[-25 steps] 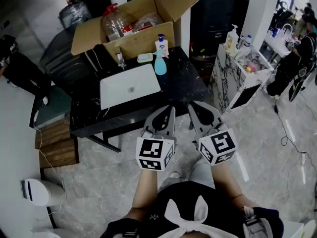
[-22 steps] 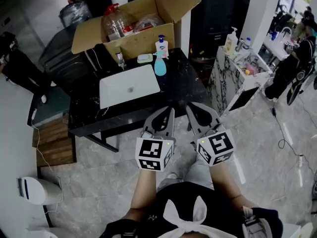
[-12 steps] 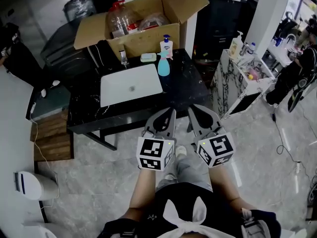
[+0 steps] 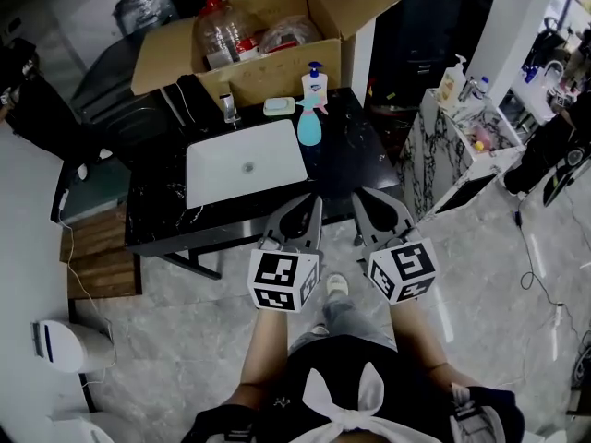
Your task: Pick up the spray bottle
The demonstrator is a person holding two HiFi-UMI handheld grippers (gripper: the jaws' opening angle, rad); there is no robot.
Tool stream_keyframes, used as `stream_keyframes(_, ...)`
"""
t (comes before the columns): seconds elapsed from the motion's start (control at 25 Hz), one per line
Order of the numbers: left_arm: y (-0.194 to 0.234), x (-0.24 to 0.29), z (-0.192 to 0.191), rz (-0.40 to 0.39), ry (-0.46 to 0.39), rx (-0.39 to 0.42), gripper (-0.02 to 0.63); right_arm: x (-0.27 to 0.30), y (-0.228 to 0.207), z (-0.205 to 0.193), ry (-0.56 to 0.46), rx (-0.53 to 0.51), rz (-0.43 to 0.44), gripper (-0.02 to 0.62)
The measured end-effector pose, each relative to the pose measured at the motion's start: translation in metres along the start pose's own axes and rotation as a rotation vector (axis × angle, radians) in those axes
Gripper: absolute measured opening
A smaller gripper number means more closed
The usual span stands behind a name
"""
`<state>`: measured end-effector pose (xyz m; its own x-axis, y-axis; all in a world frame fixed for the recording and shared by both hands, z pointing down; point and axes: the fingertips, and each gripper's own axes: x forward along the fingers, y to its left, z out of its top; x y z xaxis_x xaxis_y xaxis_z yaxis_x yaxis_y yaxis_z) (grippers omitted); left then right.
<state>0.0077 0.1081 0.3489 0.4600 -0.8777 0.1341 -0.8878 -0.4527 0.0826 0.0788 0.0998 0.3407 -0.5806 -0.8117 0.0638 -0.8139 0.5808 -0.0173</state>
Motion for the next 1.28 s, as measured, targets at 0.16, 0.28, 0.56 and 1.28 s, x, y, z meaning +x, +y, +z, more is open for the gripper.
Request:
stream_keyframes(0.16,0.014,0.024,0.001,-0.005,0.026,0.026,0.028,0.028,-0.018,0.004,-0.002,0.007,-0.005,0.028)
stream_keyframes(0.28,0.027,0.043,0.009,-0.002,0.019,0.039,0.028,0.051,-0.029,0.01,-0.005,0.001,0.004,0.029)
stream_keyframes(0.56,0.052,0.082,0.019,0.012,0.021,0.033,0.028,0.095,-0.05,0.019,-0.013,0.012,0.058,0.179)
stream_keyframes(1.28,0.096,0.138,0.023,0.162,0.025,0.008,0.028,0.167,-0.103,0.009,0.011,0.017,0.168,0.262)
